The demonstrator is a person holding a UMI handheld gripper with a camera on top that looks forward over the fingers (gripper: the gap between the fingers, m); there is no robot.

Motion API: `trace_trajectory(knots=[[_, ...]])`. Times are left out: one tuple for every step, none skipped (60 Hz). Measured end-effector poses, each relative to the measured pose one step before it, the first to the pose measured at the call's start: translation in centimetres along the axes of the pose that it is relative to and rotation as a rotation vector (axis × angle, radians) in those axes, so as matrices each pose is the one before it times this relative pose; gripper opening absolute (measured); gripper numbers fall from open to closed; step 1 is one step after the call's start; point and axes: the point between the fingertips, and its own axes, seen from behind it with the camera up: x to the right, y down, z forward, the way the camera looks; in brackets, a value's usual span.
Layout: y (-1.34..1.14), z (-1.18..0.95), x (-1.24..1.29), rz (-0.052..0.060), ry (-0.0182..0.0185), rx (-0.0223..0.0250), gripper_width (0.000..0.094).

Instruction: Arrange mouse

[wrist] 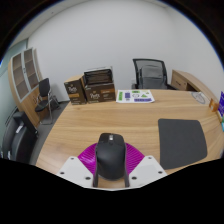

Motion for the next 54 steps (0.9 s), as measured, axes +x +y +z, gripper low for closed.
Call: trace_trajectory(knots=[[-0.753, -0.46, 0.361, -0.0028, 0.00169, 0.01287, 0.035], [-0.769, -0.431, 0.355, -0.0021, 0.00017, 0.01149, 0.035], [-0.703, -0.409, 0.422, -0.0011, 0.00059, 0.00828, 0.035], [-0.721, -0.412, 0.484, 0.0014, 0.00163, 0.00695, 0.035], [-0.78, -0.374, 0.512, 0.0065, 0.00161, 0.00903, 0.035], [-0.864, -0.393, 0.562, 0.009, 0.00167, 0.01193, 0.0349], [-0.842, -0.379, 0.595, 0.0036, 0.00167, 0.01102, 0.0349], [-0.767, -0.351, 0.665, -0.0054, 0.00324, 0.00686, 0.0349], [-0.722, -0.336, 0.76, -0.0079, 0.00731, 0.00529, 0.0348], [-0.771, -0.303, 0.783, -0.0018, 0.01199, 0.00708, 0.0349], [-0.81, -0.316, 0.871, 0.0019, 0.01054, 0.01239, 0.035], [-0.802, -0.276, 0.823, -0.0021, 0.00788, 0.0142, 0.0349], [-0.734, -0.237, 0.827, -0.0081, 0.0074, 0.01237, 0.0348], [-0.573, -0.16, 0.952, -0.0093, 0.01144, 0.00906, 0.0348], [-0.509, -0.12, 1.059, -0.0062, 0.01597, 0.00676, 0.0348], [-0.458, -0.115, 1.043, -0.003, 0.01598, 0.00619, 0.0347], [-0.411, -0.121, 1.073, -0.0041, 0.01008, 0.00611, 0.0347], [-0.277, -0.014, 0.865, -0.0053, 0.00946, 0.00369, 0.0347], [-0.204, 0.007, 0.879, -0.0028, 0.00942, 0.0011, 0.0347], [-0.101, 0.024, 0.931, 0.001, 0.01094, 0.00013, 0.0347], [-0.085, 0.045, 0.967, 0.0012, 0.01116, 0.00049, 0.0347], [0.003, 0.101, 0.953, 0.0004, 0.01083, -0.00032, 0.0347], [0.089, 0.143, 0.909, -0.0007, 0.0103, -0.00171, 0.0347], [0.163, 0.153, 0.932, -0.0004, 0.01085, -0.00296, 0.0346], [0.194, 0.18, 0.947, -0.0006, 0.01166, -0.00299, 0.0346], [0.269, 0.222, 0.901, -0.0014, 0.01169, -0.00312, 0.0347], [0.312, 0.314, 0.978, -0.0016, 0.0085, -0.00293, 0.0347], [0.377, 0.27, 0.787, 0.0028, 0.00905, -0.00542, 0.0346], [0.425, 0.291, 0.686, 0.0068, 0.0063, -0.00558, 0.0346], [0.481, 0.33, 0.599, 0.0081, 0.00258, -0.00571, 0.0347], [0.55, 0.313, 0.528, 0.0076, 0.00065, -0.00771, 0.0345], [0.615, 0.341, 0.478, 0.0068, 0.00043, -0.00957, 0.0345], [0.692, 0.311, 0.48, 0.0078, 0.00216, -0.00758, 0.0345], [0.586, 0.347, 0.464, 0.0089, 0.00154, -0.00924, 0.0345], [0.61, 0.362, 0.437, 0.0058, 0.00278, -0.00947, 0.0346], [0.64, 0.382, 0.447, 0.0032, 0.00433, -0.00958, 0.0345], [0.639, 0.404, 0.417, 0.0006, 0.00426, -0.00944, 0.0345], [0.622, 0.382, 0.339, -0.0007, 0.00266, -0.00873, 0.0346], [0.661, 0.486, 0.203, -0.0006, 0.00031, -0.00662, 0.0346], [0.648, 0.395, 0.162, 0.001, -0.00008, -0.00798, 0.0345], [0.663, 0.373, 0.148, 0.0015, -0.00033, -0.00957, 0.0346], [0.63, 0.373, 0.089, 0.003, -0.0021, -0.00921, 0.0345], [0.558, 0.34, 0.026, 0.0035, -0.0044, -0.00706, 0.0344], [0.533, 0.331, -0.028, 0.0013, -0.00528, -0.00671, 0.0345], [0.492, 0.31, 0.0, -0.0012, -0.0042, -0.00676, 0.0345], [0.443, 0.242, -0.116, -0.0014, -0.00063, -0.00548, 0.0345], [0.381, 0.212, 0.121, -0.0014, -0.00285, -0.0027, 0.0345], [0.311, 0.133, 0.049, -0.0018, -0.0027, -0.00242, 0.0345], [0.27, 0.116, 0.043, -0.0036, -0.00209, -0.00207, 0.0345], [0.22, 0.096, 0.046, -0.004, -0.00057, -0.00025, 0.0345], [0.171, 0.067, 0.012, -0.0042, -0.00052, 0.0009, 0.0345], [0.144, 0.049, 0.019, -0.0043, -0.00021, 0.00164, 0.0344], [0.064, 0.127, -0.136, -0.0047, 0.00149, 0.00182, 0.0345], [0.108, 0.001, 0.027, -0.0042, 0.0003, 0.00161, 0.0346]])
